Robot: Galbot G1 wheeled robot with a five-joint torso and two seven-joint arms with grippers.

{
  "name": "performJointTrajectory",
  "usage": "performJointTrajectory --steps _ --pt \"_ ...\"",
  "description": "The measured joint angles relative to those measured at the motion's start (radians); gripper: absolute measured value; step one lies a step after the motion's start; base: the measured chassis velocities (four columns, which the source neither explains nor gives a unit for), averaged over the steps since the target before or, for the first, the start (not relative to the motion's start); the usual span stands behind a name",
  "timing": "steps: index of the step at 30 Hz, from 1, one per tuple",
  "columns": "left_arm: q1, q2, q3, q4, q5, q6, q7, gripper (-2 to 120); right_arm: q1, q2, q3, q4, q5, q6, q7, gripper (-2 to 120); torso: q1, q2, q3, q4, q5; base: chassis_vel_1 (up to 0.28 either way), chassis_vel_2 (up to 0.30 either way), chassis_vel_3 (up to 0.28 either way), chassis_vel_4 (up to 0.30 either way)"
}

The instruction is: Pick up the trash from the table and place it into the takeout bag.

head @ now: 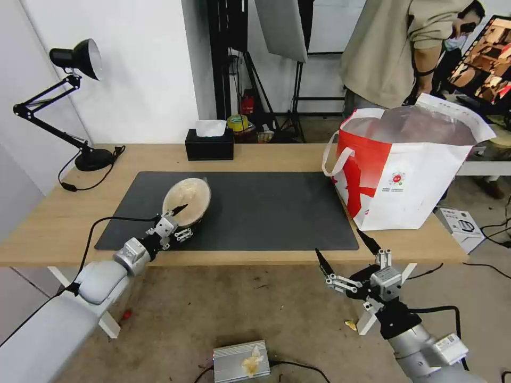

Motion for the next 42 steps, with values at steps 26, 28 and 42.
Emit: performJointTrajectory --steps 26,28,42 --pt "0.011 -0.020 -0.002 0.002 0.013 -0.011 -0.002 1 0.000 0.000 0.000 0.000 0.000 0.000 0.000 100 0.000 0.000 0.000 0.0001 0.0001 0.000 0.000 0.000 0.000" --pt "0.011 -0.022 -0.002 0.002 0.014 -0.013 -0.002 1 0.000 0.000 0.000 0.000 0.000 0.000 0.000 100 0.000 0.000 0.000 0.0001 0.0001 0.000 0.000 0.000 0.000" --pt "0.106 -0.039 -0.082 -0.139 0.024 -0.049 -0.049 1 0.000 0.000 0.000 0.000 0.000 0.000 0.000 100 0.000 0.000 0.000 0.0002 -0.0001 0.000 0.000 0.000 0.000"
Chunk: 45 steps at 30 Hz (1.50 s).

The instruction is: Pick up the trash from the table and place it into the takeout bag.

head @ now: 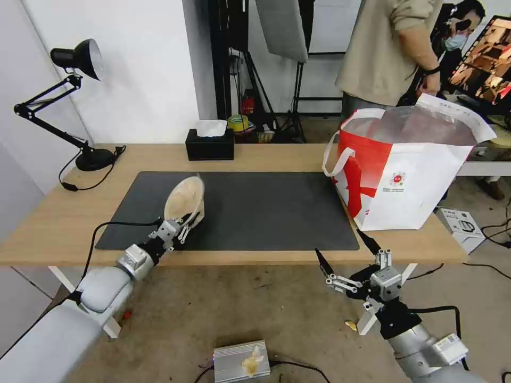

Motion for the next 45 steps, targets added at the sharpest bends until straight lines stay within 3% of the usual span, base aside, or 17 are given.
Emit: performJointTrajectory --steps 6,8,13,26,33,45 --pt "0.023 -0.003 -0.021 -0.064 -0.001 -0.012 -0.018 1 0.000 0.000 0.000 0.000 0.000 0.000 0.000 100 0.000 0.000 0.000 -0.0001 0.0000 0.000 0.000 0.000 0.000" --pt "0.065 -0.009 -0.046 -0.167 -0.003 -0.021 -0.044 1 0.000 0.000 0.000 0.000 0.000 0.000 0.000 100 0.000 0.000 0.000 -0.0003 0.0001 0.000 0.000 0.000 0.000" --pt "0.143 -0.012 -0.102 -0.249 0.000 -0.022 -0.054 1 0.000 0.000 0.000 0.000 0.000 0.000 0.000 100 0.000 0.000 0.000 -0.0002 0.0001 0.000 0.000 0.000 0.000" --pt "0.289 0.001 -0.250 -0.336 0.001 -0.074 -0.059 1 0.000 0.000 0.000 0.000 0.000 0.000 0.000 100 0.000 0.000 0.000 0.0000 0.0001 0.000 0.000 0.000 0.000" --pt "0.266 0.007 -0.242 -0.342 -0.003 -0.127 -0.029 1 0.000 0.000 0.000 0.000 0.000 0.000 0.000 100 0.000 0.000 0.000 -0.0001 0.0001 0.000 0.000 0.000 0.000" --pt "0.059 0.047 -0.121 -0.340 -0.005 -0.156 0.014 1 0.000 0.000 0.000 0.000 0.000 0.000 0.000 100 0.000 0.000 0.000 -0.0002 0.0001 0.000 0.000 0.000 0.000"
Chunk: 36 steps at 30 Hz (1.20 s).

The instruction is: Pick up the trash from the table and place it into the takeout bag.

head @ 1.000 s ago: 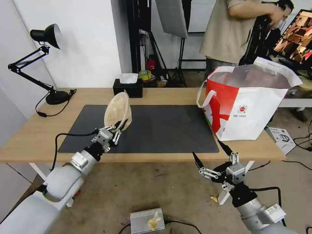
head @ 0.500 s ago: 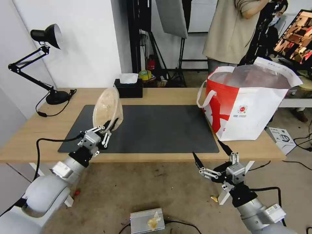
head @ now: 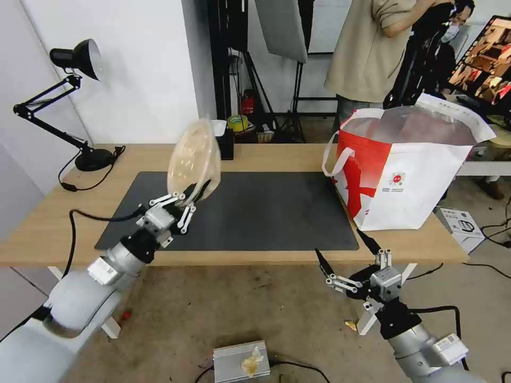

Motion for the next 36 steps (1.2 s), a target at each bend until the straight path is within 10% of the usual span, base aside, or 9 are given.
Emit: performJointTrajectory --steps 17,36 --pt "-0.130 0.038 0.054 0.021 0.039 -0.055 0.043 1 0.000 0.000 0.000 0.000 0.000 0.000 0.000 100 0.000 0.000 0.000 0.0002 -0.0001 0.000 0.000 0.000 0.000" --pt "-0.538 0.024 0.368 0.175 0.101 -0.058 0.063 1 0.000 0.000 0.000 0.000 0.000 0.000 0.000 100 0.000 0.000 0.000 0.0000 0.0000 0.000 0.000 0.000 0.000"
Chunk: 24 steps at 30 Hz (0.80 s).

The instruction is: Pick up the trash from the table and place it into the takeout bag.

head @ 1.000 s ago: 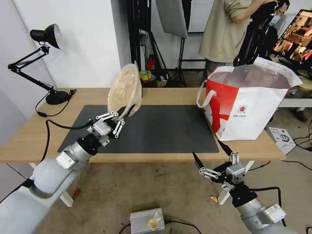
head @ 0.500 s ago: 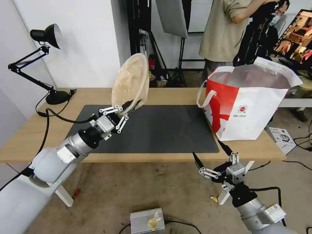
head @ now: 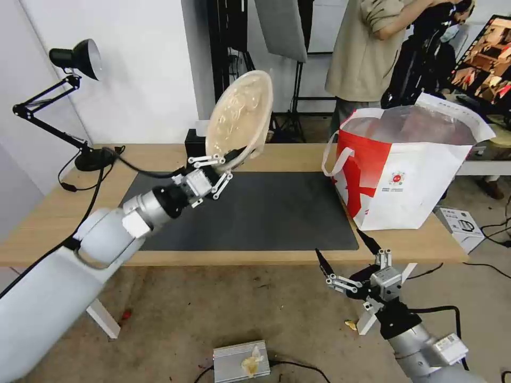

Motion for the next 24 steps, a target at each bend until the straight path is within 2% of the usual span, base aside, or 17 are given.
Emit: performJointTrajectory --steps 4,5,6,13,24 --pt "-0.059 -0.013 0.056 0.031 0.011 -0.003 0.000 1 0.000 0.000 0.000 0.000 0.000 0.000 0.000 100 0.000 0.000 0.000 0.0000 0.0000 0.000 0.000 0.000 0.000" --pt "-0.104 -0.027 0.100 0.057 0.017 -0.005 0.000 1 0.000 0.000 0.000 0.000 0.000 0.000 0.000 100 0.000 0.000 0.000 0.0000 -0.0001 0.000 0.000 0.000 0.000" --pt "-0.104 -0.027 0.100 0.057 0.017 -0.005 0.000 1 0.000 0.000 0.000 0.000 0.000 0.000 0.000 100 0.000 0.000 0.000 0.0000 -0.0001 0.000 0.000 0.000 0.000" --pt "-0.270 -0.086 0.248 0.156 0.030 -0.005 -0.002 1 0.000 0.000 0.000 0.000 0.000 0.000 0.000 100 0.000 0.000 0.000 0.0000 -0.0001 0.000 0.000 0.000 0.000" --pt "-0.430 -0.179 0.383 0.282 0.058 -0.007 -0.003 1 0.000 0.000 0.000 0.000 0.000 0.000 0.000 100 0.000 0.000 0.000 0.0000 0.0000 0.000 0.000 0.000 0.000"
